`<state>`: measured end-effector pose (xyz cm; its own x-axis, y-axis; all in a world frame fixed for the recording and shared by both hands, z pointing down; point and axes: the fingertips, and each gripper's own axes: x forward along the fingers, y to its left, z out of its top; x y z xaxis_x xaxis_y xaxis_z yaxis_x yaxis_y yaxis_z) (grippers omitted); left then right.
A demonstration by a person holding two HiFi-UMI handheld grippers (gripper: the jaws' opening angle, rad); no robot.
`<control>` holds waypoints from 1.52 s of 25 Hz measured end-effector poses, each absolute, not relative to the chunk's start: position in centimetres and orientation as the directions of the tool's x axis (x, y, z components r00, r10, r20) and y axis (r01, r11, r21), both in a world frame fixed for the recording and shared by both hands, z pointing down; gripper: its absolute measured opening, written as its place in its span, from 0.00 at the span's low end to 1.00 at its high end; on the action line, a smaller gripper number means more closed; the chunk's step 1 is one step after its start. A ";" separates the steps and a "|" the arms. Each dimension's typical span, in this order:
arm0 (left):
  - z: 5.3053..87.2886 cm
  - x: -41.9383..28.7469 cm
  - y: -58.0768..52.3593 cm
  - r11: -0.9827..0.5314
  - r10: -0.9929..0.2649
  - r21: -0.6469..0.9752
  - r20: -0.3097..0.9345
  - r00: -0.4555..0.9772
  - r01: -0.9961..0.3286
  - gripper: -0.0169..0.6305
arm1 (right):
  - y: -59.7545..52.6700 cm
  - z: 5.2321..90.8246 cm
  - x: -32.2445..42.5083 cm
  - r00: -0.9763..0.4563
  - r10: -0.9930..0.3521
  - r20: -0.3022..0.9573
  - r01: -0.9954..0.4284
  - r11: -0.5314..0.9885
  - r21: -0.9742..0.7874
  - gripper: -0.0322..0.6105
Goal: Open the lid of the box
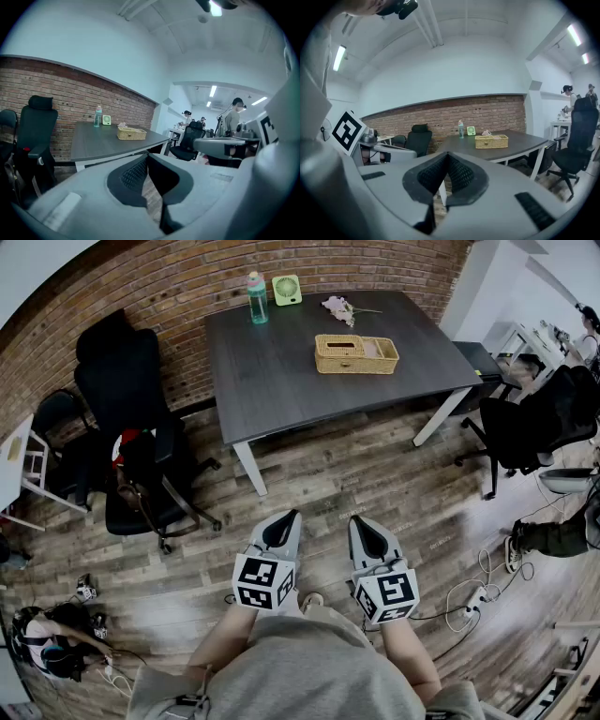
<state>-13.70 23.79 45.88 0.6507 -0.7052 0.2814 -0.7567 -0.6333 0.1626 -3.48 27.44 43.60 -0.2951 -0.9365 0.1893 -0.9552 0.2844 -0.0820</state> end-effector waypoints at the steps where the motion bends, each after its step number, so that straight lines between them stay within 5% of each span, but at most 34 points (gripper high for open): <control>1: 45.8 -13.7 24.8 -0.630 -0.707 0.166 0.281 0.649 -0.758 0.05 | 28.4 43.4 -3.2 -0.288 -0.940 0.183 -0.957 0.277 -0.082 0.05; 24: 43.2 -12.7 31.9 -0.630 -0.733 0.151 0.210 0.647 -0.762 0.06 | 36.0 43.2 -1.1 -0.250 -0.954 0.168 -0.966 0.234 -0.108 0.05; 38: 43.9 -11.0 29.7 -0.656 -0.711 0.130 0.223 0.667 -0.743 0.27 | 33.9 44.4 0.4 -0.275 -0.943 0.189 -0.957 0.249 -0.151 0.27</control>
